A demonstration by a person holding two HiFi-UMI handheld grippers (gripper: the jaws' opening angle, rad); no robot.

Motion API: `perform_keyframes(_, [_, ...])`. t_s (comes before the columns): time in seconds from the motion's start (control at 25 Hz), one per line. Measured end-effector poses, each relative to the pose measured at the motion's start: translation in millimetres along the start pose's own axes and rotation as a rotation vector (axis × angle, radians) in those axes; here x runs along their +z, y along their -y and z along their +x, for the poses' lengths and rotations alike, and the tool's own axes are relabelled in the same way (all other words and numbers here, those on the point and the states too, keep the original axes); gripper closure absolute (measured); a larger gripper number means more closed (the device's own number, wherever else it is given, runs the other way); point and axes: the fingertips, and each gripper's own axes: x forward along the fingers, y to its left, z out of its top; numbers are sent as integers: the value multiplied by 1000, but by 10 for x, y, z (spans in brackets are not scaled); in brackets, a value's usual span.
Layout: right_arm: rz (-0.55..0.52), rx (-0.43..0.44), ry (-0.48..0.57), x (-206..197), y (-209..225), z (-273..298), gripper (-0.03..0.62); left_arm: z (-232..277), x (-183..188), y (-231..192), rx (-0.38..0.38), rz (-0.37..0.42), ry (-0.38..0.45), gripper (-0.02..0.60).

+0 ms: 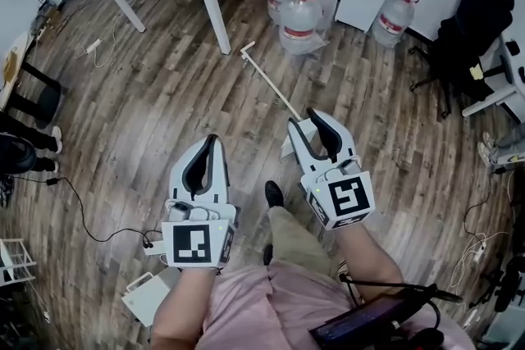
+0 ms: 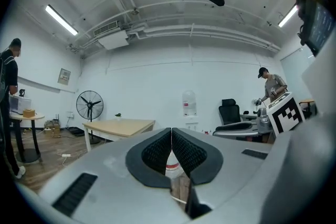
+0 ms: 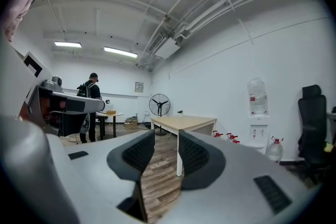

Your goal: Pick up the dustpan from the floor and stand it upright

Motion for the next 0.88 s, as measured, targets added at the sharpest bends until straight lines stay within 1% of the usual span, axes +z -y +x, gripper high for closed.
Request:
perform_keyframes(0.2, [15,-3,-10,30,487,725,456,750,-2,-218,-4,5,-29,568])
perform_keyframes(0.32, [17,3,1,121,667,1026,459,1039,50,-349,10,9,-29,568])
perform_keyframes(0.44, [3,13,17,256,798,1263,461,1252,177,-460,26,15,-5,568])
perform_keyframes(0.68, [-32,45,22,425,890,1681,461,1509,345,-767,70,12,37,568])
perform_keyframes(0.88, [-49,52,9,423,870,2145,461,1727,259,-1189,93,-4,36,568])
